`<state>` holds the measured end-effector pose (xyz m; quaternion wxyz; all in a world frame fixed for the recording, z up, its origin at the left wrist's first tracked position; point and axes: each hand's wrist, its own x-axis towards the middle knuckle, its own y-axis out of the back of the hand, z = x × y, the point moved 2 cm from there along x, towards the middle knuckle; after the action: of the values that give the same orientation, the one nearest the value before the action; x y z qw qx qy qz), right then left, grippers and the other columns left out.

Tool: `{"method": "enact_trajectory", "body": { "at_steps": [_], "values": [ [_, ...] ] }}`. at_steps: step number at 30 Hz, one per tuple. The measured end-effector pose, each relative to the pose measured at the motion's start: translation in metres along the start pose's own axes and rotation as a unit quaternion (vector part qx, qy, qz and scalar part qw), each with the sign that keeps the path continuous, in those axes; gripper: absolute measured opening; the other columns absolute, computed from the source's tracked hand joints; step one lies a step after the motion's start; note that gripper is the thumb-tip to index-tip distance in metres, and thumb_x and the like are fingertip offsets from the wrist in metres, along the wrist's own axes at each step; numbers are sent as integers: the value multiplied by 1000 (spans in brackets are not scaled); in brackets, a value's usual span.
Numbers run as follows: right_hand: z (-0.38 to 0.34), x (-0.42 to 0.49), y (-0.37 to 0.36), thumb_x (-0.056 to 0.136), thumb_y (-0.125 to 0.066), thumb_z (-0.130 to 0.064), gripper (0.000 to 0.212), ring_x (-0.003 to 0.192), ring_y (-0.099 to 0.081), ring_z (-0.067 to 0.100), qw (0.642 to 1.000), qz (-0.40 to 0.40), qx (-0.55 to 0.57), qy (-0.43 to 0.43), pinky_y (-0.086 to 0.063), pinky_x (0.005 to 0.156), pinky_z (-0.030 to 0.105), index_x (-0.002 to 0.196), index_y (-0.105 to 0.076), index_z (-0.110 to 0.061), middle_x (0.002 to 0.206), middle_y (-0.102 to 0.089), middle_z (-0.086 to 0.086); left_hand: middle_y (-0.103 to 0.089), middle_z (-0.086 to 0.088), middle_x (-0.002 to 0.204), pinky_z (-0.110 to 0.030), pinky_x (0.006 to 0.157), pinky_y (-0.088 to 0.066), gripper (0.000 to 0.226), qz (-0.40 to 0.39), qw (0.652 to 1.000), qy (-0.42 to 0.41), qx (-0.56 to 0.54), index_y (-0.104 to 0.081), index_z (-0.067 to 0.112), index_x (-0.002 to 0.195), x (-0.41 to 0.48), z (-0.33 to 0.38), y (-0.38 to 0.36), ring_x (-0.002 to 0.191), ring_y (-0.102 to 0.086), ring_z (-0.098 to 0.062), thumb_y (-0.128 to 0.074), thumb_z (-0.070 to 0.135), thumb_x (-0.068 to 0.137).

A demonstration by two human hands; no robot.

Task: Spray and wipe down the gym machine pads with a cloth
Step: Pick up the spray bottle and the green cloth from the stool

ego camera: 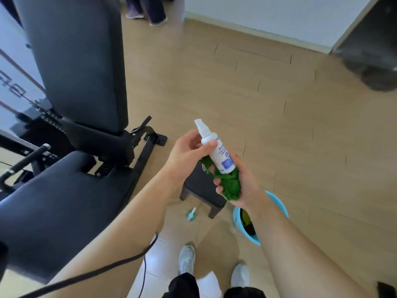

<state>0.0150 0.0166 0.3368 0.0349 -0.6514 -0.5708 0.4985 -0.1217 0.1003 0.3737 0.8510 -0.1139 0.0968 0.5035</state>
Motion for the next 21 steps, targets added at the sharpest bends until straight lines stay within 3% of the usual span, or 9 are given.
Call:
{"method": "enact_trajectory", "body": {
  "at_steps": [2, 4, 6, 10, 13, 16, 17, 21],
  "values": [
    [-3, -7, -17, 86, -57, -55, 43, 72, -60, 17, 1000, 9, 4, 4, -48, 53, 26, 105, -72, -19, 92, -68, 3, -78, -8, 99, -36, 84, -60, 34, 38, 999, -19, 10, -67, 6, 111, -10, 16, 4, 90, -73, -19, -84, 25, 88],
    [-6, -11, -32, 85, -63, -48, 38, 82, -63, 21, 1000, 8, 16, 23, -52, 59, 29, 108, -72, -20, 100, -69, 5, -77, -12, 101, -31, 80, -60, 39, 83, 996, -20, 29, -65, 7, 108, -18, 31, 7, 85, -73, -13, -90, 21, 83],
    [-6, -10, -40, 84, -69, -40, 37, 76, -62, 19, 999, 9, 33, 23, -50, 55, 26, 113, -68, -17, 100, -67, 6, -73, -6, 95, -23, 72, -57, 37, 113, 993, -27, 37, -61, 7, 105, -24, 43, 7, 78, -70, -6, -90, 14, 83],
    [-15, -6, -61, 86, -66, -45, 38, 55, -55, 10, 998, -36, 38, -36, -43, 44, 20, 107, -67, -13, 85, -63, 4, -63, -10, 91, -22, 67, -54, 37, 156, 986, -63, 13, -54, 7, 100, -34, 66, 2, 76, -64, -11, -88, 15, 85],
    [-25, -4, -78, 88, -61, -54, 42, 47, -49, 7, 992, -81, 1, -93, -41, 40, 17, 89, -73, -14, 72, -59, 1, -74, -15, 106, -20, 78, -56, 14, 164, 982, -91, -12, -60, 13, 109, -43, 82, -1, 89, -69, -6, -71, 15, 100],
    [-30, 2, -90, 64, -85, -52, 44, 44, -52, 7, 980, -117, -28, -156, -42, 42, 17, 81, -75, -13, 70, -60, 1, -75, -3, 124, -24, 94, -55, 17, 162, 983, -92, -10, -62, 17, 123, -49, 90, 4, 108, -68, -9, -55, 13, 108],
    [-32, 4, -94, 63, -85, -52, 45, 44, -53, 7, 978, -116, -44, -169, -43, 42, 17, 84, -74, -13, 70, -61, 2, -75, -2, 124, -27, 97, -55, 17, 174, 981, -89, -4, -64, 17, 122, -51, 92, 8, 110, -69, -12, -55, 13, 108],
    [-39, 17, -118, 90, -57, -62, 52, 51, -59, 11, 983, -104, -84, -128, -49, 42, 19, 99, -69, -13, 79, -62, 6, -77, 6, 110, -44, 99, -58, 12, 253, 962, -101, 24, -69, 23, 110, -53, 96, 33, 109, -72, -20, -68, 29, 100]
  ]
}}
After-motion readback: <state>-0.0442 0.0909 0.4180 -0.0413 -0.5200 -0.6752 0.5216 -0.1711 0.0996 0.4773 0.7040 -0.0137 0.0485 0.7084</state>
